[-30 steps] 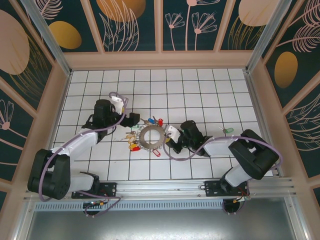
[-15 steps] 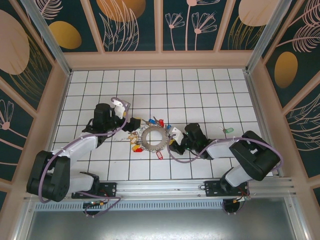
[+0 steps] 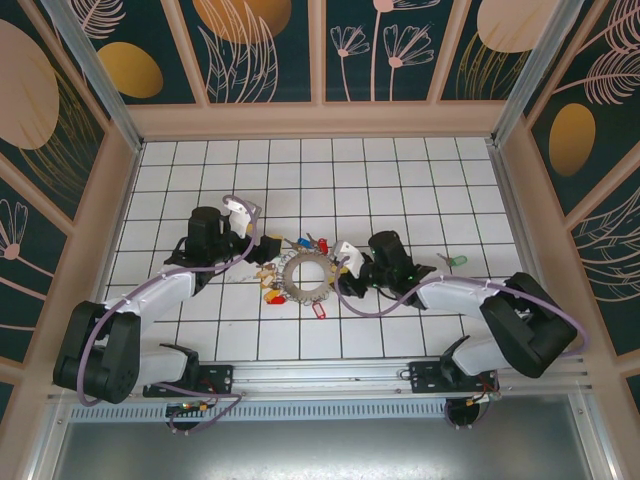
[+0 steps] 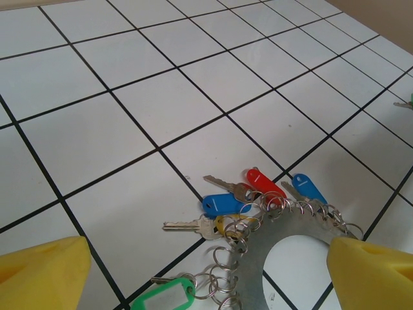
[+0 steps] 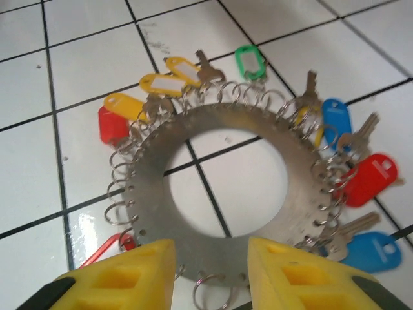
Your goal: Put the keys on the keyring
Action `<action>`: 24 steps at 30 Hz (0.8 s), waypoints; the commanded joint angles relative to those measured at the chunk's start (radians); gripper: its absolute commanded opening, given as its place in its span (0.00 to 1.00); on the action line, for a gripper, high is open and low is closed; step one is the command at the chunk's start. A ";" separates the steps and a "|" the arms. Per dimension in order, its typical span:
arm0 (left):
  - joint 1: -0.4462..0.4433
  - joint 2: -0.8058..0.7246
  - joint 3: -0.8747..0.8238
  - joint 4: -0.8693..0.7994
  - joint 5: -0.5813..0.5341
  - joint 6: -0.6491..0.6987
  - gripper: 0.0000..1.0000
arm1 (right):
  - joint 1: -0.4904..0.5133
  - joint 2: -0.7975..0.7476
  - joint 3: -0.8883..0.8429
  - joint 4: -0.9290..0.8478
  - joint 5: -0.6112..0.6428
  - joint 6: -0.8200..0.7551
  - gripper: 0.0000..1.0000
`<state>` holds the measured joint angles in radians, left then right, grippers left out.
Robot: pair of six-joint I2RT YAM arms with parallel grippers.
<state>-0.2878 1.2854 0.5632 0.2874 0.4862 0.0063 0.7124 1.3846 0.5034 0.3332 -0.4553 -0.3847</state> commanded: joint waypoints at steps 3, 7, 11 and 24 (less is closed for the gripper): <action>-0.001 -0.006 0.007 0.010 -0.005 0.028 0.94 | 0.153 0.032 -0.046 0.107 0.284 -0.042 0.35; -0.001 -0.010 0.008 0.004 -0.008 0.030 0.94 | 0.164 0.023 -0.112 0.180 0.339 0.018 0.41; -0.001 -0.015 0.004 0.000 -0.014 0.042 0.94 | 0.164 0.026 -0.116 0.176 0.339 0.045 0.46; -0.001 -0.016 0.015 0.030 -0.006 -0.041 0.96 | 0.260 -0.043 0.040 -0.229 0.456 -0.105 0.48</action>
<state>-0.2878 1.2800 0.5632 0.2771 0.4492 0.0166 0.9394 1.3727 0.5640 0.2058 -0.0753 -0.3901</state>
